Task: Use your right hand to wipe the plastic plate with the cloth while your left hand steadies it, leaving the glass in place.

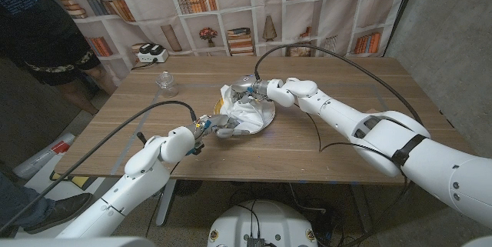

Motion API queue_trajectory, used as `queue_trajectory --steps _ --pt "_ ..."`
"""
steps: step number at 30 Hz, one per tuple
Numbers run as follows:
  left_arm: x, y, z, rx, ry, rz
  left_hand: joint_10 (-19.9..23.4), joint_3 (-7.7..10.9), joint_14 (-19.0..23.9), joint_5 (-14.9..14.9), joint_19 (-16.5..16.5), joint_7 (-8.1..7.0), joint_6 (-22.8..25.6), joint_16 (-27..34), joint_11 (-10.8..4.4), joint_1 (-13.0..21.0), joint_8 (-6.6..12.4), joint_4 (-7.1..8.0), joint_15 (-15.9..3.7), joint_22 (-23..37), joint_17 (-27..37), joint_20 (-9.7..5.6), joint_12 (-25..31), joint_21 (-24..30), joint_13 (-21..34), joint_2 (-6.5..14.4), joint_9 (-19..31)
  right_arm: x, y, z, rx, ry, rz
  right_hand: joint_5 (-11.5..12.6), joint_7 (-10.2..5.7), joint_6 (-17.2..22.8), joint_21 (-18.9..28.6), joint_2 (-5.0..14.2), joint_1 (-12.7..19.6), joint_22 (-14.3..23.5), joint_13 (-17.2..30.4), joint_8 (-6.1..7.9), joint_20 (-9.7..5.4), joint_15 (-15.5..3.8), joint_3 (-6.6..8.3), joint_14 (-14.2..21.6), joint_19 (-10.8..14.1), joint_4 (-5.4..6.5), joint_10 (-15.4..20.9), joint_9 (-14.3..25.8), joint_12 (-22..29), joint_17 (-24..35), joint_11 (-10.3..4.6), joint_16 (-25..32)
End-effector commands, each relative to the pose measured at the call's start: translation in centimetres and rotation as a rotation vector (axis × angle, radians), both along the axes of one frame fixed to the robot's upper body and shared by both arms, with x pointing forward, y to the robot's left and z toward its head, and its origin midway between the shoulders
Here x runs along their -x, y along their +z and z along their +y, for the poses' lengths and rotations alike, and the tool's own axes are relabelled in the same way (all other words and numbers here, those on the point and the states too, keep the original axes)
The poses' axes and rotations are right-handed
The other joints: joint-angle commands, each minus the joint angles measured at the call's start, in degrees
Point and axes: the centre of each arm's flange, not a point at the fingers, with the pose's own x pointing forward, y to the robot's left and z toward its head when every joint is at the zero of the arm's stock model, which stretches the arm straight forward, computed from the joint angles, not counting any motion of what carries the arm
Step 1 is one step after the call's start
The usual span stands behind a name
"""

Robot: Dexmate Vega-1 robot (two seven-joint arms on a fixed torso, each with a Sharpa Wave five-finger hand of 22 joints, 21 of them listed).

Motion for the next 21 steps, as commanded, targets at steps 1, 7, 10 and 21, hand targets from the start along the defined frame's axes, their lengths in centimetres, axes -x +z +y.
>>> queue_trajectory --steps 1,7,10,21 --pt "-0.1 -0.5 -0.3 -0.017 0.01 0.011 0.4 -0.32 0.6 0.3 0.3 -0.15 0.7 0.2 -0.07 0.3 0.28 0.24 -2.27 0.1 0.1 -2.06 0.3 0.0 0.1 0.3 0.2 -1.2 1.1 -3.9 -0.093 -0.12 -0.003 0.2 0.08 0.4 0.4 0.62 0.1 0.0 18.2 0.05 -9.05 -2.38 0.51 0.4 -0.3 -0.16 3.5 0.2 -0.1 0.3 -2.94 -0.1" --pt "0.1 -0.6 -0.3 -0.012 0.014 0.01 0.3 -0.33 0.6 0.3 0.3 -0.1 0.7 0.2 0.26 0.3 0.24 0.27 -2.19 0.1 0.1 -2.03 0.2 0.0 0.1 0.3 0.2 -1.3 0.7 -6.1 -0.097 -0.173 0.004 0.2 0.08 0.3 0.5 0.61 0.1 -0.1 18.2 -0.01 -9.05 -2.37 0.59 0.3 -0.3 -0.15 3.4 0.1 -0.2 0.3 -2.95 -0.2" --pt "0.1 -0.6 -0.3 -0.011 0.017 0.01 0.4 -0.33 0.6 0.3 0.3 -0.08 0.6 0.1 -0.03 0.3 0.21 0.28 -2.15 0.1 0.1 -2.01 0.2 -0.1 0.1 0.3 0.2 -1.3 0.3 -7.1 -0.104 -0.197 0.011 0.2 0.08 0.3 0.5 0.6 0.1 -0.2 18.2 -0.02 -9.06 -2.37 0.62 0.3 -0.4 -0.16 3.4 0.1 -0.2 0.3 -2.96 -0.3" --pt "0.3 -0.4 -0.6 -0.008 0.015 -0.001 0.3 -0.32 0.5 0.3 0.3 0.03 0.6 0.0 0.05 0.4 0.13 0.31 -2.15 0.1 0.1 -2.03 0.1 -0.1 0.1 0.4 0.2 0.0 -1.0 -9.7 -0.096 -0.248 0.034 0.2 0.08 0.3 0.6 0.56 0.0 -0.4 18.3 -0.04 -9.07 -2.37 0.77 0.3 -0.4 -0.19 3.5 0.1 -0.3 0.3 -2.96 -0.4"
